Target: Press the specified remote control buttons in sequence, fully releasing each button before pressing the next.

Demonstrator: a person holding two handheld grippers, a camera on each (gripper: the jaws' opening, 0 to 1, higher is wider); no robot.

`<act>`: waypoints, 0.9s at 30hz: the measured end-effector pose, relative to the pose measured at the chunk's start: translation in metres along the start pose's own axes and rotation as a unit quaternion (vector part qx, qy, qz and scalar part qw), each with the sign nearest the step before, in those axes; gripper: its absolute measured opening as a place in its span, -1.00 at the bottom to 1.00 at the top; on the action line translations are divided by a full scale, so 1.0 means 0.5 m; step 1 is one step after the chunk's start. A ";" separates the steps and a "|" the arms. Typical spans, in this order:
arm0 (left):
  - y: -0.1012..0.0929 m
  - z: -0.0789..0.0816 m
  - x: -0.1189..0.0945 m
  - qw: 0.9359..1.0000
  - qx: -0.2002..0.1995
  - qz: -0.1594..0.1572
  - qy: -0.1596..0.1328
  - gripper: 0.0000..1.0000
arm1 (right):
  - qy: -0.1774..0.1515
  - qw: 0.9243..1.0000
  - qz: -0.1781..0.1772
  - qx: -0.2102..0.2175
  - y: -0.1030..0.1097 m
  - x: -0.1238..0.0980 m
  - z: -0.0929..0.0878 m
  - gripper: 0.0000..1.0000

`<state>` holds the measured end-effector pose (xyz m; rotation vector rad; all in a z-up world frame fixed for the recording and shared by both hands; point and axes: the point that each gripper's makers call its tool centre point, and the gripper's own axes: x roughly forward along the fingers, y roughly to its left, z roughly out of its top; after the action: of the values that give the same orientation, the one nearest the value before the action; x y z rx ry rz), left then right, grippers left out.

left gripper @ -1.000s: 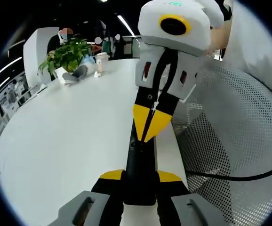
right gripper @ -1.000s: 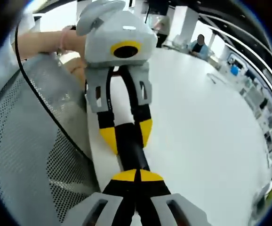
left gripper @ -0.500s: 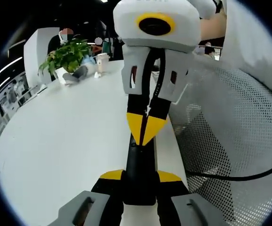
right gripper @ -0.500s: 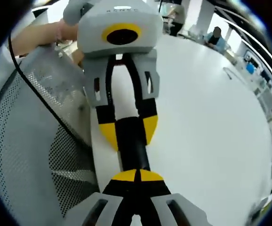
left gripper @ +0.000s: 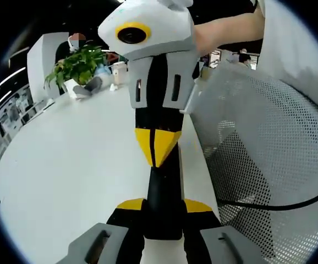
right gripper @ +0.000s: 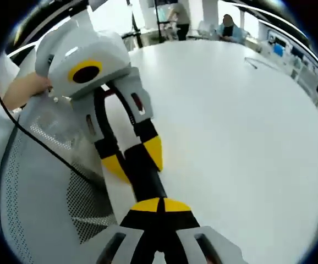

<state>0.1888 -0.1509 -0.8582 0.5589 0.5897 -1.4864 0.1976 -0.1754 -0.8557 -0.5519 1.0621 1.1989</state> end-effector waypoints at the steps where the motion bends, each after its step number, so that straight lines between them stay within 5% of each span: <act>1: 0.000 0.000 0.000 1.000 0.000 0.000 0.000 -0.52 | -0.005 1.000 -0.001 -0.010 -0.003 -0.001 0.006 -1.00; 5: 0.000 0.000 0.000 1.000 0.001 0.000 0.001 -0.52 | 0.012 0.999 0.034 -0.011 -0.003 -0.003 0.005 -1.00; 12: 0.000 -0.001 0.000 1.000 0.001 0.000 0.001 -0.52 | 0.080 0.988 0.097 0.089 -0.007 0.001 0.006 -1.00; 20: -0.001 -0.001 0.000 1.000 0.002 0.000 0.002 -0.52 | 0.138 0.980 0.099 0.101 -0.007 0.007 0.007 -1.00; 27: -0.001 -0.001 0.000 1.000 0.002 0.000 0.004 -0.52 | 0.173 0.980 0.082 0.053 -0.001 0.009 0.005 -1.00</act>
<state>0.1883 -0.1503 -0.8586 0.5678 0.5930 -1.4857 0.1992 -0.1713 -0.8584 -0.6122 1.4828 1.2059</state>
